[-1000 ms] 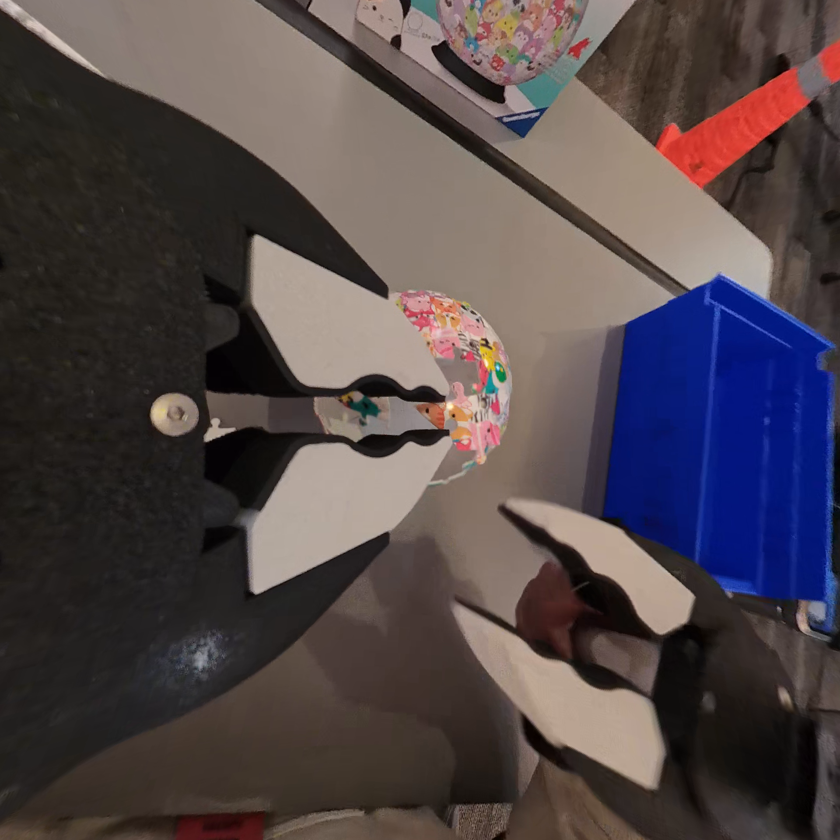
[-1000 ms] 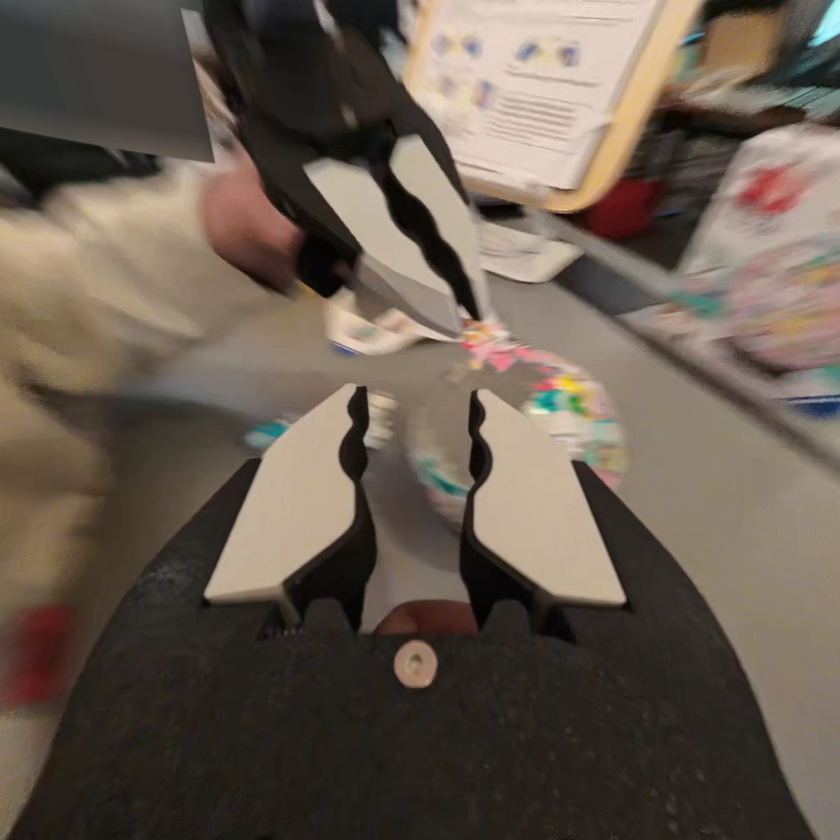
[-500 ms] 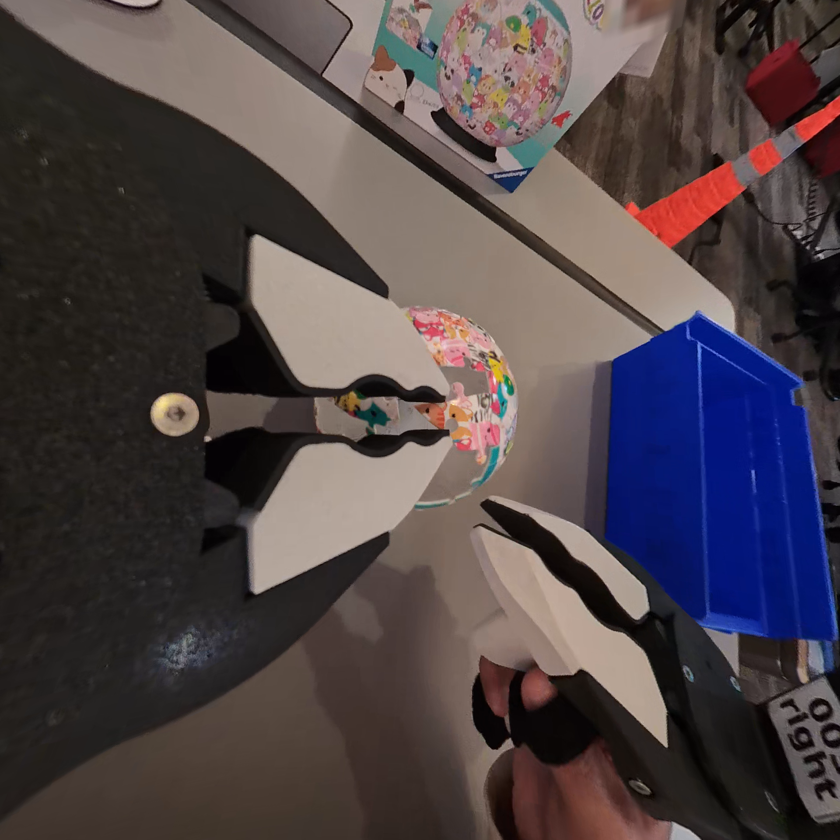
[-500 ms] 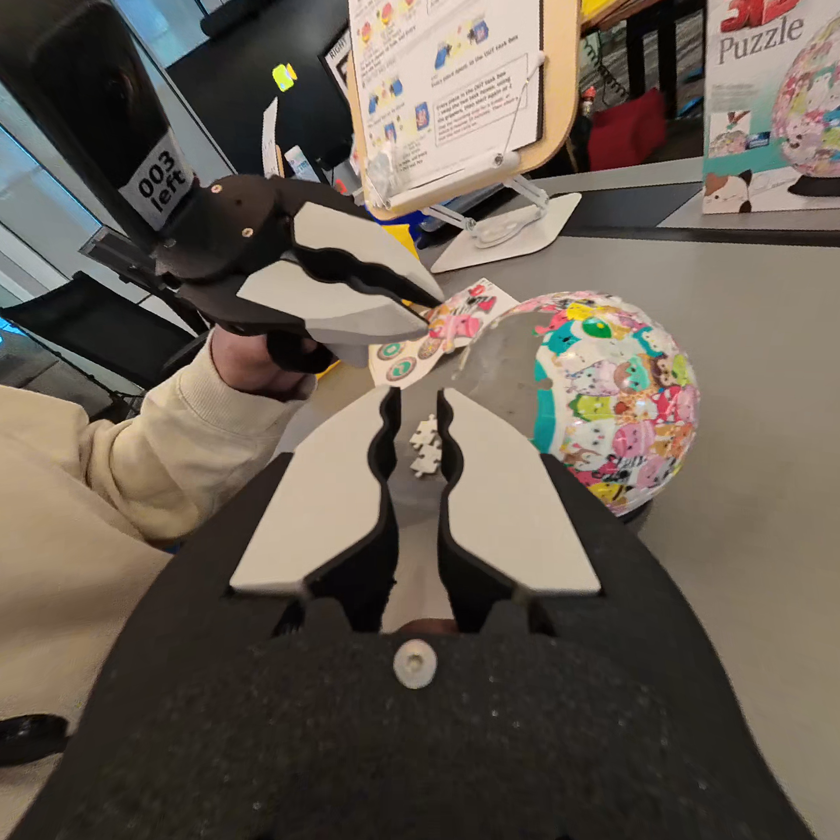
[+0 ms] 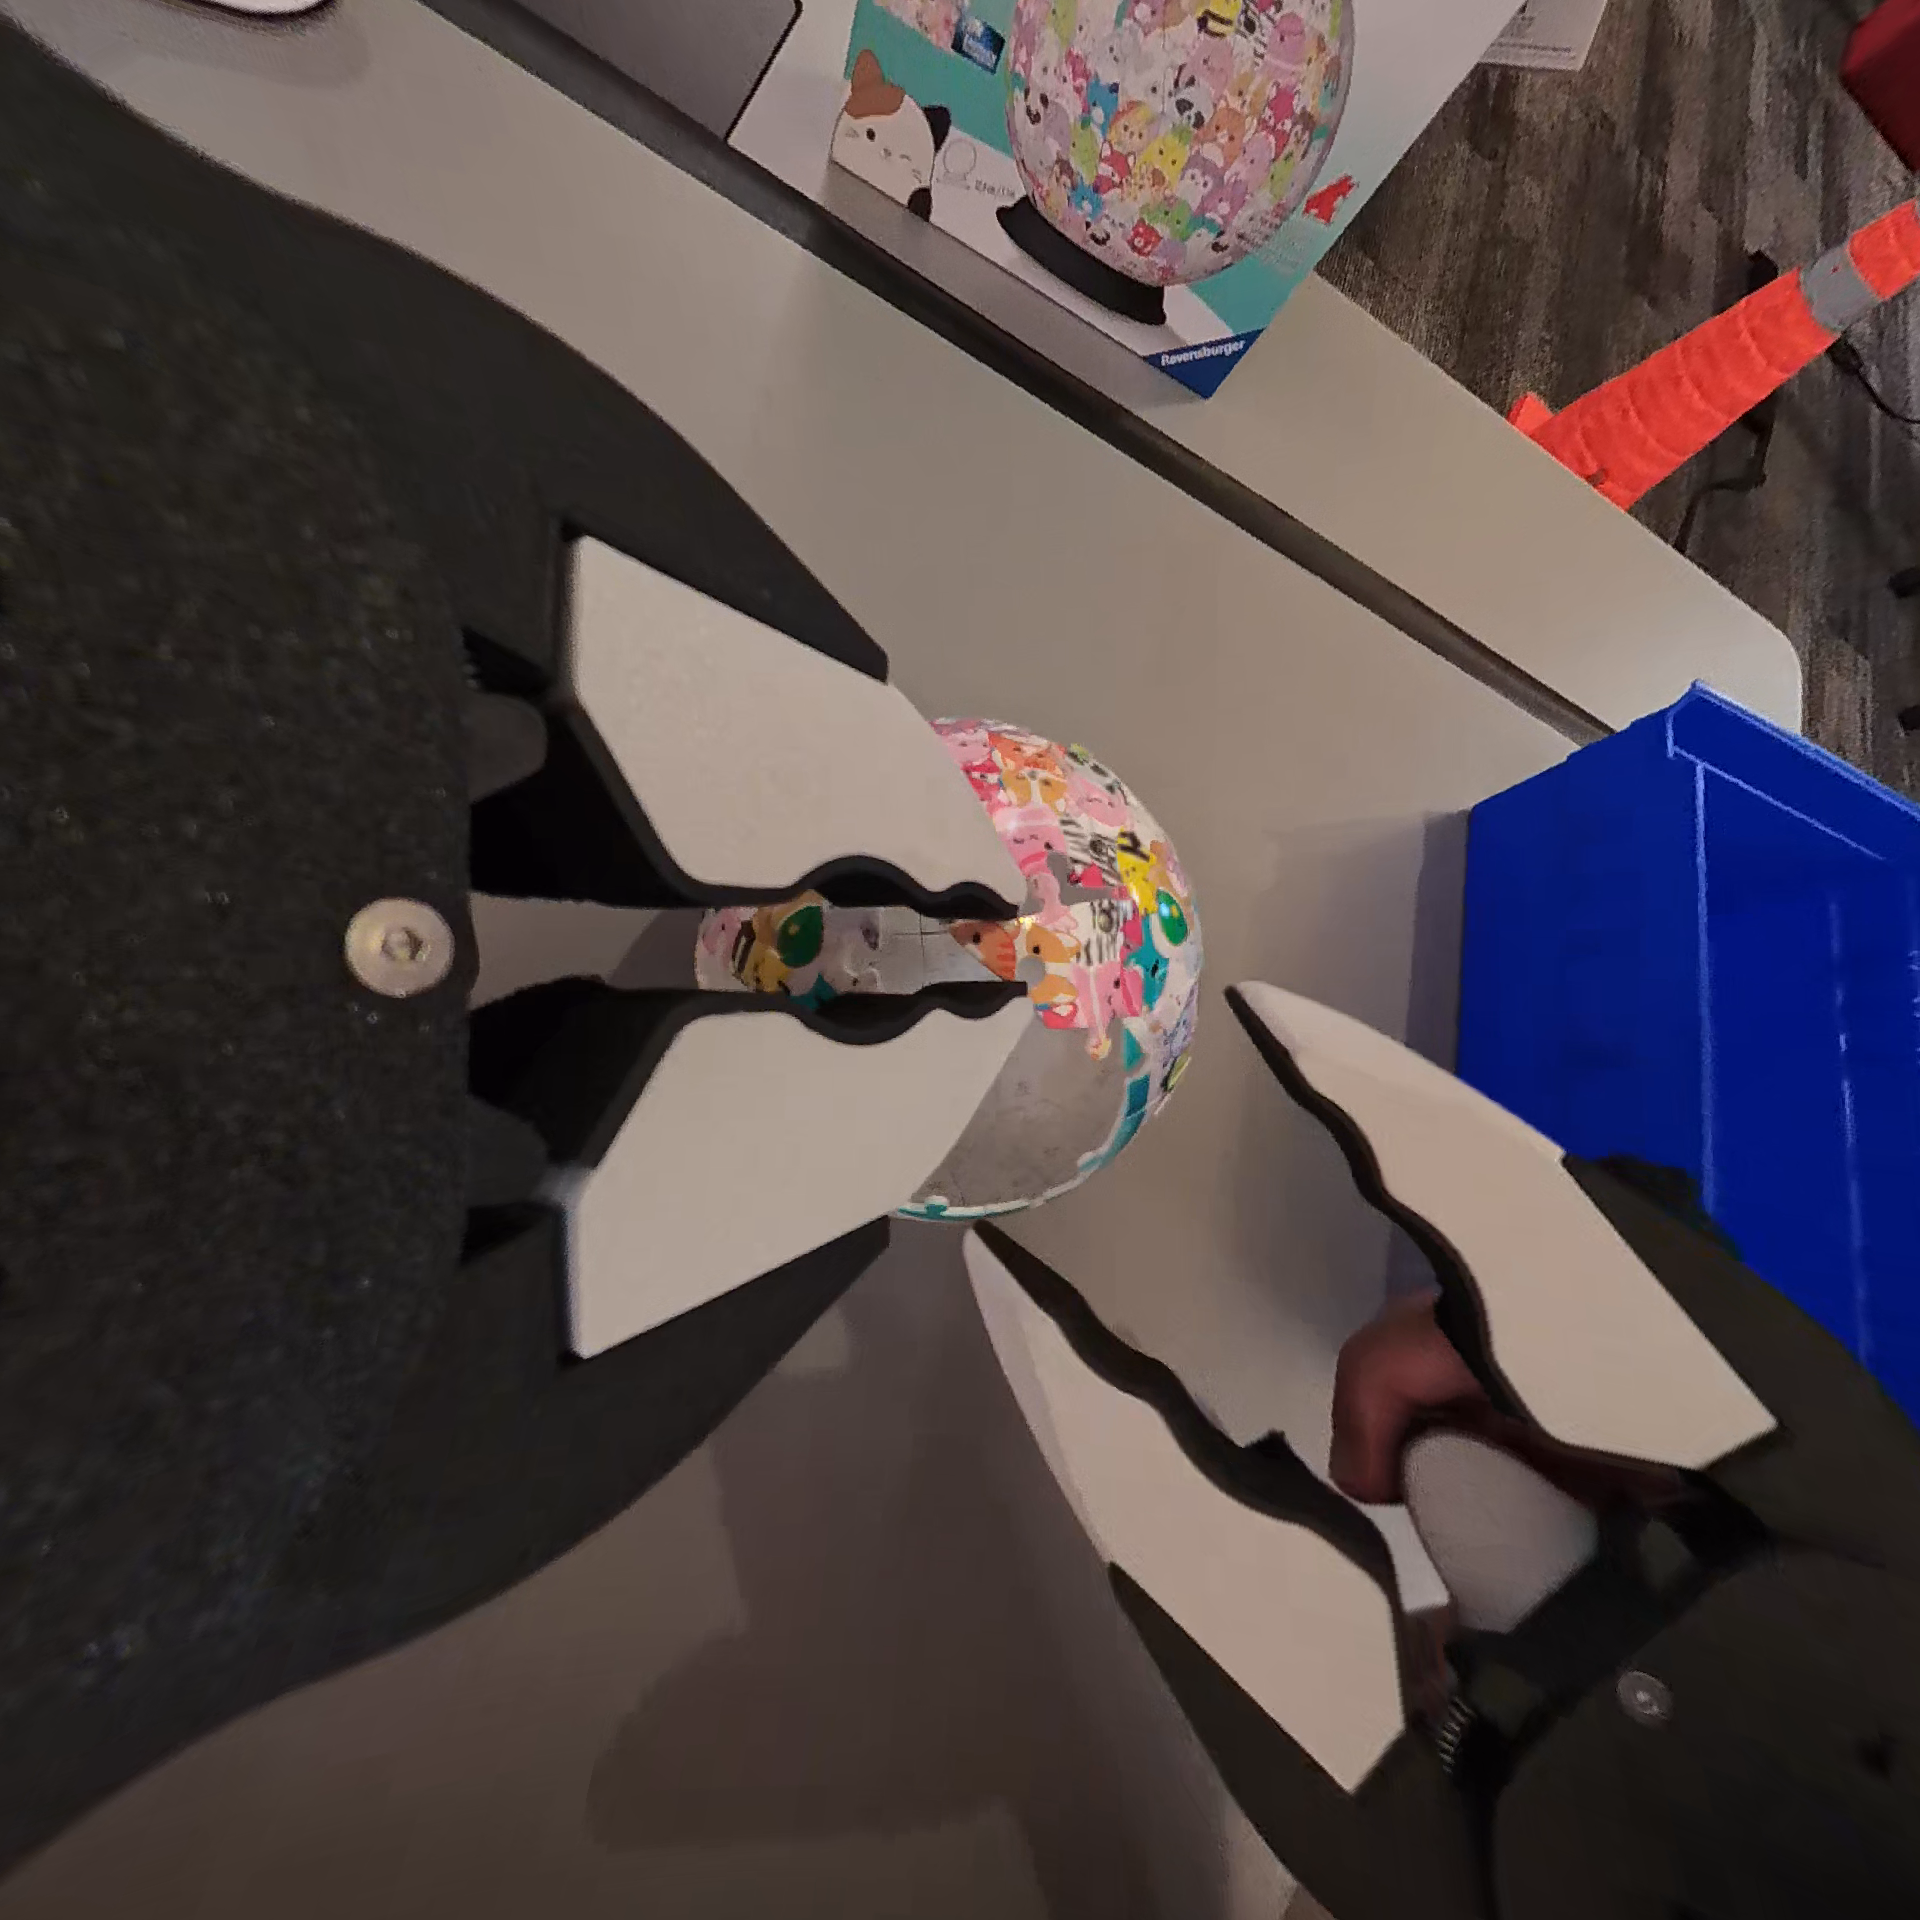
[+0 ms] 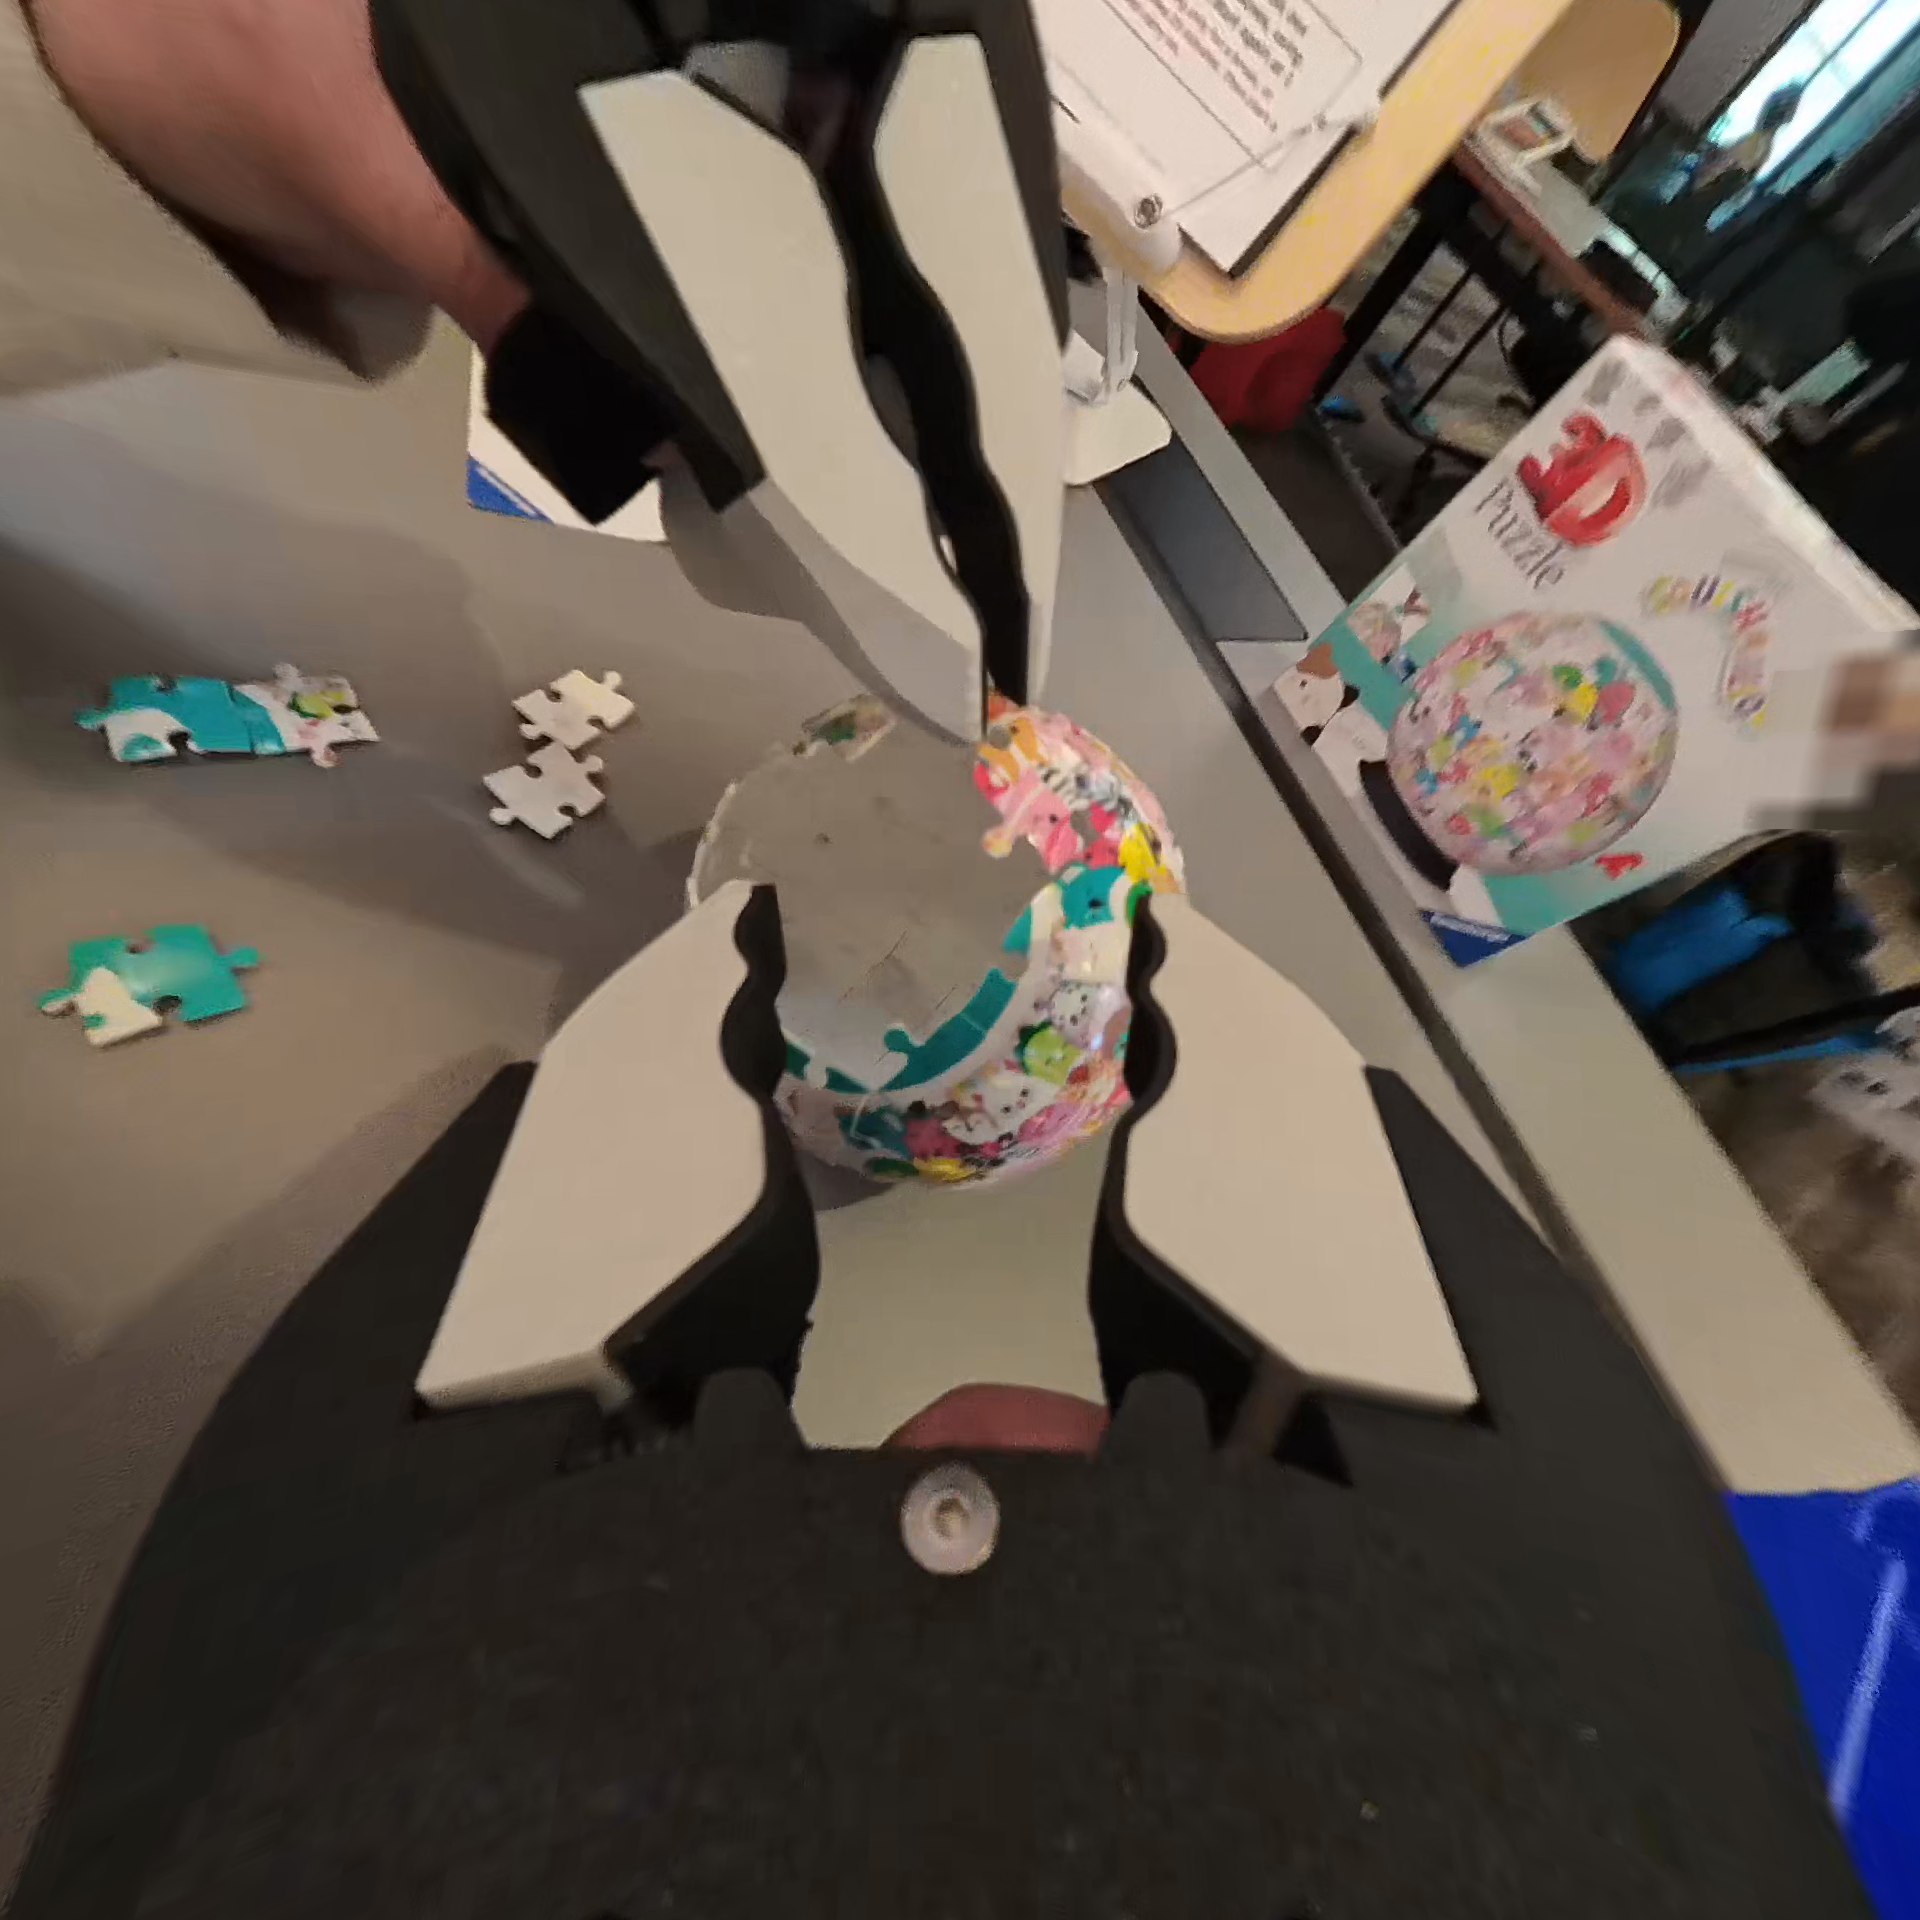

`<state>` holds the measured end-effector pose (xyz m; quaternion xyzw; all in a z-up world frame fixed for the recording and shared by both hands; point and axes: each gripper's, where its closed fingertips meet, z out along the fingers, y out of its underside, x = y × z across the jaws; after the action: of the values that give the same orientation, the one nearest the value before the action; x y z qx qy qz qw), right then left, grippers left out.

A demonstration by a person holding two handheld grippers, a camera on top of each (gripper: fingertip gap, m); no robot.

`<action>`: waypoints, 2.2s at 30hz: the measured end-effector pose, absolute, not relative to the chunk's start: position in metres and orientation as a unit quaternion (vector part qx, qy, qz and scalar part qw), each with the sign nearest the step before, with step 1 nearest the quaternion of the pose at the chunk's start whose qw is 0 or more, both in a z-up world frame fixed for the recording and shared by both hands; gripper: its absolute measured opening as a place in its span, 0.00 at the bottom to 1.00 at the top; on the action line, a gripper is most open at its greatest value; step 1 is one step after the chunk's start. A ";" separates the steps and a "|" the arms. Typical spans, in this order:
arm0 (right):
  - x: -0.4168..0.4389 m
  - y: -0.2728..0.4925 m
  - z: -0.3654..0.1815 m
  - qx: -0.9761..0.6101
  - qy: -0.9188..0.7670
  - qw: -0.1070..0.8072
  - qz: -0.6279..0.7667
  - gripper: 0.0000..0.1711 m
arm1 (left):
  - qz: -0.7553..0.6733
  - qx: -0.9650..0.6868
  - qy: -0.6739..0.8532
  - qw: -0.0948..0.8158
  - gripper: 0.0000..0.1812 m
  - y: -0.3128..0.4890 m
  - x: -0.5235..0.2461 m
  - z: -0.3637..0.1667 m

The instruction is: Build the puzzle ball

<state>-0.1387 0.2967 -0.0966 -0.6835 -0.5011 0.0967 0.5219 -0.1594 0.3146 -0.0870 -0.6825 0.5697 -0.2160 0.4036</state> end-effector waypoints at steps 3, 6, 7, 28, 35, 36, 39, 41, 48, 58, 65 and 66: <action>-0.147 0.298 -0.092 -0.662 -0.523 0.529 0.089 0.37 | -0.217 -0.683 0.575 0.395 0.06 0.316 -0.159 -0.089; -0.149 0.303 -0.094 -0.662 -0.531 0.522 0.081 0.39 | -0.221 -0.683 0.578 0.388 0.06 0.316 -0.159 -0.090; -0.149 0.304 -0.095 -0.664 -0.532 0.519 0.079 0.39 | -0.223 -0.682 0.580 0.385 0.06 0.316 -0.159 -0.091; -0.159 0.306 -0.083 -0.612 -0.566 0.552 -0.019 0.16 | -0.288 -0.661 0.593 0.358 0.06 0.313 -0.165 -0.079; -0.162 0.305 -0.066 -0.510 -0.585 0.602 -0.187 0.03 | -0.318 -0.675 0.576 0.334 0.06 0.311 -0.166 -0.074; -0.162 0.306 -0.066 -0.507 -0.583 0.602 -0.203 0.03 | -0.312 -0.678 0.576 0.335 0.06 0.312 -0.166 -0.075; -0.163 0.308 -0.071 -0.510 -0.583 0.594 -0.218 0.03 | -0.307 -0.680 0.576 0.333 0.06 0.310 -0.165 -0.076; -0.163 0.309 -0.074 -0.522 -0.582 0.585 -0.217 0.02 | -0.300 -0.685 0.575 0.332 0.06 0.311 -0.165 -0.078; -0.156 0.312 -0.074 -0.535 -0.570 0.572 -0.249 0.01 | -0.321 -0.679 0.556 0.357 0.04 0.315 -0.170 -0.070; -0.158 0.312 -0.078 -0.437 -0.613 0.544 -0.372 0.01 | -0.307 -0.690 0.538 0.375 0.00 0.331 -0.181 -0.070; -0.154 0.315 -0.082 -0.425 -0.611 0.546 -0.386 0.01 | -0.295 -0.698 0.535 0.375 0.00 0.339 -0.183 -0.075; -0.154 0.315 -0.083 -0.420 -0.612 0.545 -0.389 0.01 | -0.295 -0.698 0.533 0.377 0.00 0.341 -0.183 -0.074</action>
<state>-0.1544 0.3153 -0.0830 -0.4204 -0.6117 -0.3894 0.5455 -0.1831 0.3406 -0.0745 -0.6979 0.5329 -0.2947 0.3770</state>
